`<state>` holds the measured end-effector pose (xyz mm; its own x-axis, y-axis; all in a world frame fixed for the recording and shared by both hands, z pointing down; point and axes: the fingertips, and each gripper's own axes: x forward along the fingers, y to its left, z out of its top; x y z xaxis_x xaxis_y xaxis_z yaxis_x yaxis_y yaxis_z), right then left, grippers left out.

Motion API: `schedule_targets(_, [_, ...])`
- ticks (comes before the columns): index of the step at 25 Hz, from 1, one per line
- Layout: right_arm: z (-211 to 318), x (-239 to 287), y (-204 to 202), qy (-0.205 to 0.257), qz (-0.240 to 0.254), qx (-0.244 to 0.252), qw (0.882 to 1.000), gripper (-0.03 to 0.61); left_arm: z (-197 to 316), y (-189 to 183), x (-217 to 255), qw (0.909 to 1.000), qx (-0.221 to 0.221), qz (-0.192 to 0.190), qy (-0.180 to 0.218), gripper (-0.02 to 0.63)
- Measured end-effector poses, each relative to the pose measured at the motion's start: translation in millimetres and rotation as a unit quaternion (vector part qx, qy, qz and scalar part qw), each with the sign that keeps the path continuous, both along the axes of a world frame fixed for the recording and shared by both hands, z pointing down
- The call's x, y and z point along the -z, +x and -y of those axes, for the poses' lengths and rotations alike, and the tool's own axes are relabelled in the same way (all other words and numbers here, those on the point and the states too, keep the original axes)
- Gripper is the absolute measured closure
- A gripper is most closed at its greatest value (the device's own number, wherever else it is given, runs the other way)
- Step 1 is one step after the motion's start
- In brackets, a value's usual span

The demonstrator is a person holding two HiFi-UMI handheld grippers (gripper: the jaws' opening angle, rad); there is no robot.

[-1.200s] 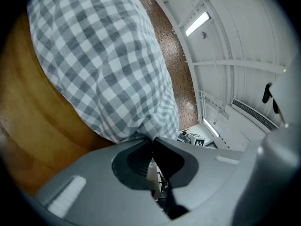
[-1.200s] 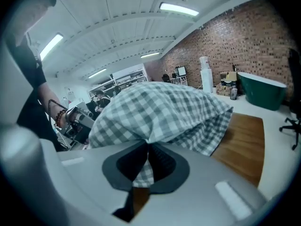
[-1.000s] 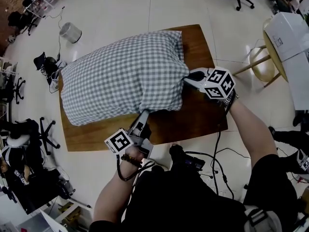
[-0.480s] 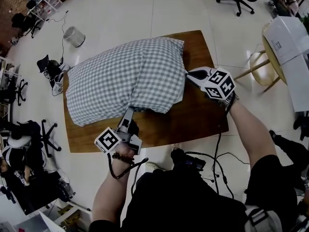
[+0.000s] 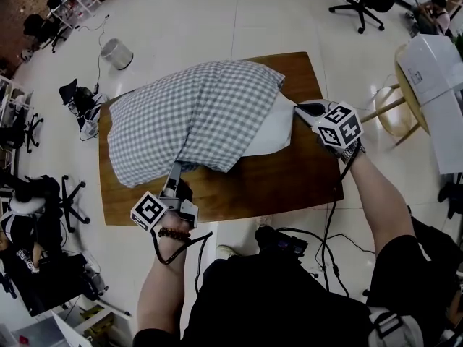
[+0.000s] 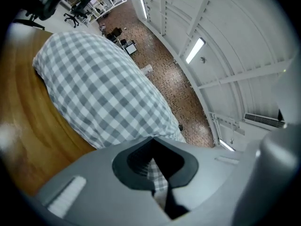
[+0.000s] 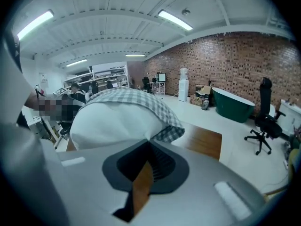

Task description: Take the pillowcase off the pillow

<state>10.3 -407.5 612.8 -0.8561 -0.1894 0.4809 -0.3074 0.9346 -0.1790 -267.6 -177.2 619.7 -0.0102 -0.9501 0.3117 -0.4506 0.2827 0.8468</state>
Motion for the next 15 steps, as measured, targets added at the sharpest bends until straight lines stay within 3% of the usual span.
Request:
schedule_targets(5, [-4.1, -23.1, 10.6, -0.016, -0.024, -0.020, 0.999, 0.574, 15.3, -4.4, 8.5, 0.9946, -0.045, 0.025, 0.090, 0.611])
schedule_targets(9, [-20.6, -35.0, 6.6, -0.023, -0.046, -0.005, 0.999, 0.572, 11.9, 7.4, 2.2, 0.9952, -0.067, 0.025, 0.068, 0.609])
schedule_targets(13, [-35.4, -40.0, 0.8, 0.000, -0.066, 0.022, 0.998, 0.565, 6.7, 28.7, 2.0, 0.9938, -0.096, 0.026, 0.049, 0.606])
schedule_targets(15, [-39.7, -38.5, 0.8, 0.014, -0.071, 0.028, 0.997, 0.561, 2.4, 39.6, 5.5, 0.9917, -0.118, 0.028, 0.043, 0.567])
